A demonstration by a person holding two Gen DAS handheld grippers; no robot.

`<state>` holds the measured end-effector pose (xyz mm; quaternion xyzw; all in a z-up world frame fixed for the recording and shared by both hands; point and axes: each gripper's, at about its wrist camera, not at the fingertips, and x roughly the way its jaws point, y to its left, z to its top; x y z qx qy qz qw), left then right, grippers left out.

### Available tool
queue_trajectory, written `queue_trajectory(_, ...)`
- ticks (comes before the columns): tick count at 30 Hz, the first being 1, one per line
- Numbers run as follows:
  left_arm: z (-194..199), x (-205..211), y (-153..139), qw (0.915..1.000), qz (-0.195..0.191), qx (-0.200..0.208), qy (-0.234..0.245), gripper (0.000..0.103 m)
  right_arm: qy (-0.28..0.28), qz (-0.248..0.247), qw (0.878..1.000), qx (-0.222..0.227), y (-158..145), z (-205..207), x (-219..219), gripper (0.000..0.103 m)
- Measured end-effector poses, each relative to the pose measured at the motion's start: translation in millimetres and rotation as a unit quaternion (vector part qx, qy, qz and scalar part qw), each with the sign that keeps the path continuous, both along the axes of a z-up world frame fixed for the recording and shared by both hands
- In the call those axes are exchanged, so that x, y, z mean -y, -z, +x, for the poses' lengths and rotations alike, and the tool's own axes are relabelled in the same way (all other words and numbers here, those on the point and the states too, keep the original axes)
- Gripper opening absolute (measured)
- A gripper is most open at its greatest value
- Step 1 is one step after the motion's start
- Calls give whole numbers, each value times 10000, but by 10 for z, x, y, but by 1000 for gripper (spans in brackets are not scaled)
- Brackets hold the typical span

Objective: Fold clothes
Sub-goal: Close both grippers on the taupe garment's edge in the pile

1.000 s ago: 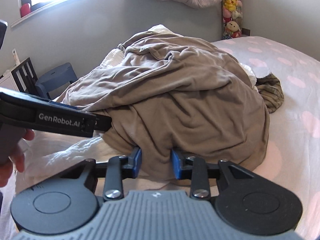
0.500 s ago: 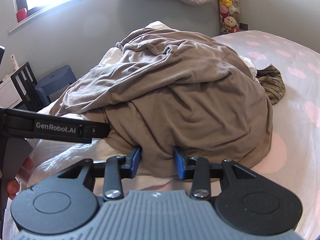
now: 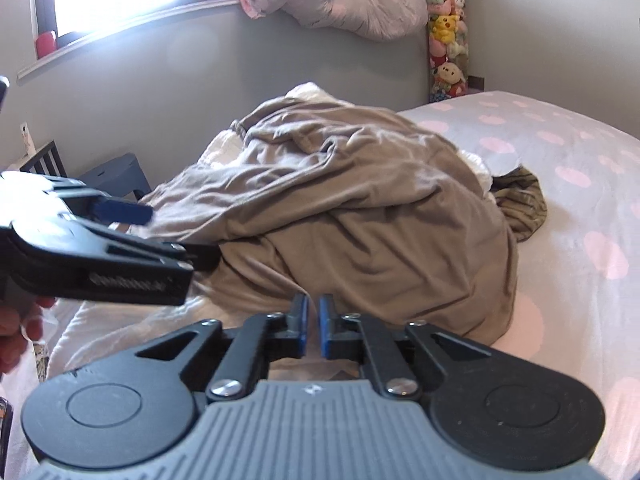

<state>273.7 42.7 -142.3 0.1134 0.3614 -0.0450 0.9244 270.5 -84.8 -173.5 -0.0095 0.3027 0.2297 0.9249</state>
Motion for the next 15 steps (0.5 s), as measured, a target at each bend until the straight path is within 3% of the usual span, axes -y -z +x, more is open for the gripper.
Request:
queue_trajectory(3, 87, 42, 12, 9997, -212, -125, 33, 49, 209, -4, 9997, 118, -73, 35, 116, 1)
queue_trajectory(5, 140, 53, -34, 9994, -286, -181, 88, 35, 288, 14, 9995, 125, -119, 73, 198, 0)
queue_trajectory(7, 176, 77, -112, 9991, -339, -180, 183, 12, 273, 9, 9996, 74, -153, 110, 256, 1)
queue_trajectory(8, 178, 101, -168, 9991, -322, -128, 226, 9, 255, 15, 9997, 45, -157, 122, 279, 1)
queue_trajectory(9, 174, 126, -228, 9992, -300, -59, 268, 7, 283, 0, 9996, 52, -152, 126, 306, 7)
queue_trajectory(12, 184, 149, -382, 9993, -226, 116, 291, 5, 444, -164, 9988, 108, -110, 162, 409, 54)
queue_trajectory(15, 211, 135, -517, 9992, -149, 269, 239, 5, 736, -379, 9966, 0, -4, 288, 599, 54)
